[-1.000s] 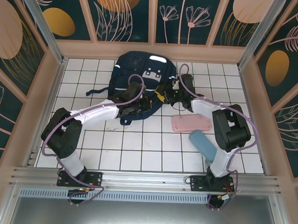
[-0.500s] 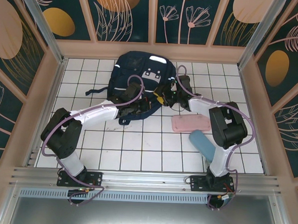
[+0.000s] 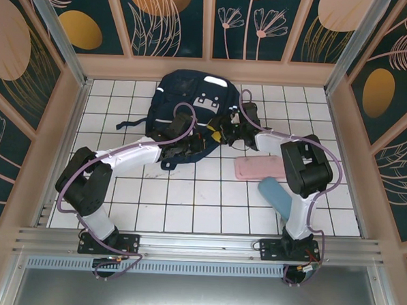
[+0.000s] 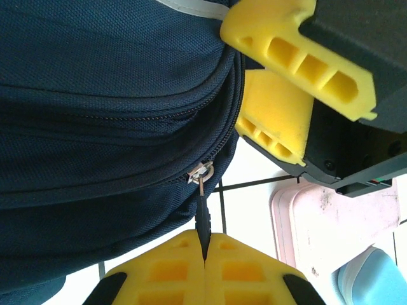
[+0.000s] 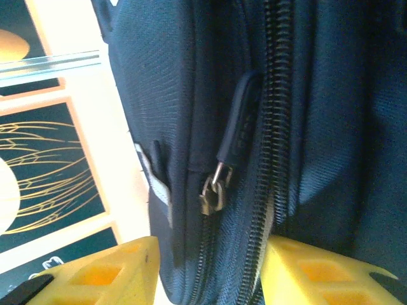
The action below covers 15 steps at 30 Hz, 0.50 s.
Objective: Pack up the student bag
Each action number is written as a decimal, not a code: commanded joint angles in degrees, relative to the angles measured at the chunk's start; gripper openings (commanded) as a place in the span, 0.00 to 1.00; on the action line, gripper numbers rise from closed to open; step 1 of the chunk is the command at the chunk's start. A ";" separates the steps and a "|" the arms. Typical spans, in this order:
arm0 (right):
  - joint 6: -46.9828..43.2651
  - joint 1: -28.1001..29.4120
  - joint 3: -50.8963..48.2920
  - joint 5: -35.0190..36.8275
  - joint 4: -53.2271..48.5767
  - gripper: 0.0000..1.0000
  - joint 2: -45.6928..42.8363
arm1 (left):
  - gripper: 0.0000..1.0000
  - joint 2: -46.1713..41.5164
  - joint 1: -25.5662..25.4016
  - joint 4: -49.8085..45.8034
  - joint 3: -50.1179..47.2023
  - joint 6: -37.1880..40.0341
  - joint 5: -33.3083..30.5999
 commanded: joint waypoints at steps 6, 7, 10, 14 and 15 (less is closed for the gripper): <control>8.92 0.89 0.47 -7.54 18.92 0.46 2.82 | 0.00 -3.10 -0.02 3.86 -0.74 2.24 -0.16; 8.27 1.01 1.00 -7.46 17.73 0.46 2.88 | 0.00 -3.10 -0.03 3.86 -0.95 2.29 -0.47; 7.70 1.46 1.96 -7.45 15.52 0.48 3.71 | 0.00 -2.90 -0.07 4.08 -1.44 2.99 -1.01; 11.28 1.76 0.62 -7.75 21.30 0.38 5.08 | 0.00 -3.16 -0.06 4.21 -2.61 3.29 -3.11; 11.40 1.61 0.39 -7.03 21.47 0.33 4.94 | 0.00 -3.31 -0.04 3.90 -3.01 3.40 -4.24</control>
